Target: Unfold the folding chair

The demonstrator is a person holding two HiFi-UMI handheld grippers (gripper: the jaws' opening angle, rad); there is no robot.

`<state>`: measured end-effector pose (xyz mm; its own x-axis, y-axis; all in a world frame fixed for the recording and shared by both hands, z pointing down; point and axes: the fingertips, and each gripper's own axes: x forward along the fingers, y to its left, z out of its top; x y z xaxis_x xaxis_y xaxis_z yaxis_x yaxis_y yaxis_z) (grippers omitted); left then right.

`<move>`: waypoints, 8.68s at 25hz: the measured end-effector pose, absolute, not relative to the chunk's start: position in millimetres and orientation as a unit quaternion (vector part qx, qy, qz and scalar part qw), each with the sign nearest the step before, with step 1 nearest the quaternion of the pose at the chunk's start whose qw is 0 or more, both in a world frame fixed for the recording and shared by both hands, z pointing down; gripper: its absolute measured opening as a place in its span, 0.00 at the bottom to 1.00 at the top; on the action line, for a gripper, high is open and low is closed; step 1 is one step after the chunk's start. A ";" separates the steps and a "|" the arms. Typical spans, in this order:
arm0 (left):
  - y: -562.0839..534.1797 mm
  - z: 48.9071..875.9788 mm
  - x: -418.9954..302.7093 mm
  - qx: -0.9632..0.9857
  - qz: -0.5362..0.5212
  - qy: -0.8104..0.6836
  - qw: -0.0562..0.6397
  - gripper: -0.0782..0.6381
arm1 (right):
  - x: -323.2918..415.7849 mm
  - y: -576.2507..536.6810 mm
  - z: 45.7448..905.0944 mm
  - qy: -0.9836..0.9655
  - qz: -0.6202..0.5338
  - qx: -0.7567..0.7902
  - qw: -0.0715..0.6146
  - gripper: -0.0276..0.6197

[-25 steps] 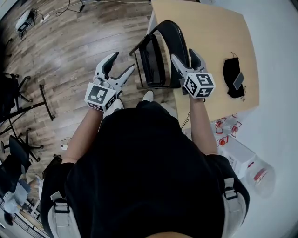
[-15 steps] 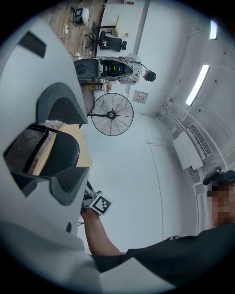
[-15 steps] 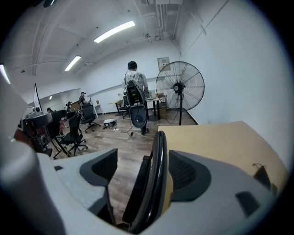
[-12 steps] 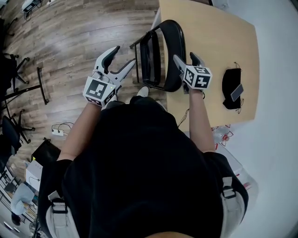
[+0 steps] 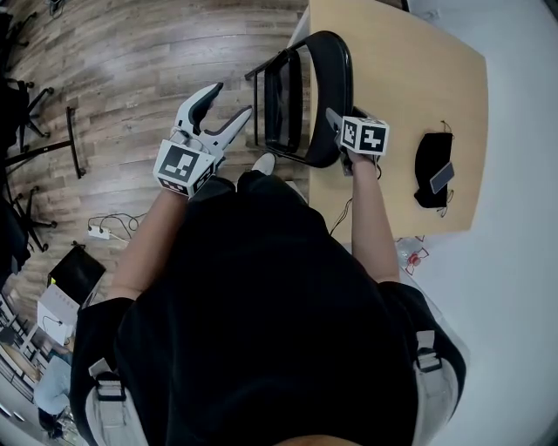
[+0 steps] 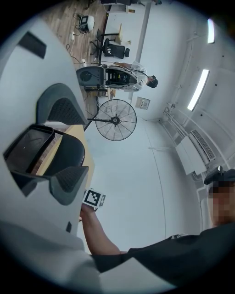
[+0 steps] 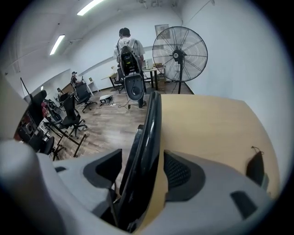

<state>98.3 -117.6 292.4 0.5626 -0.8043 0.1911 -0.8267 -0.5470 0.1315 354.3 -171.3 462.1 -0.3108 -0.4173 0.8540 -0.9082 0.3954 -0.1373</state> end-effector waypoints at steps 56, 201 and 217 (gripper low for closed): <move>-90.9 374.5 -56.0 0.831 0.073 -0.507 0.215 0.49 | 174.3 -114.9 441.5 -0.731 0.280 0.475 0.403 0.25; -154.6 845.6 -187.3 0.715 0.099 -0.410 0.557 0.46 | 164.9 -122.4 551.1 -0.712 0.289 0.487 0.414 0.29; -147.9 903.5 -230.2 0.711 0.064 -0.390 0.581 0.48 | 183.8 -129.3 598.2 -0.692 0.307 0.498 0.423 0.31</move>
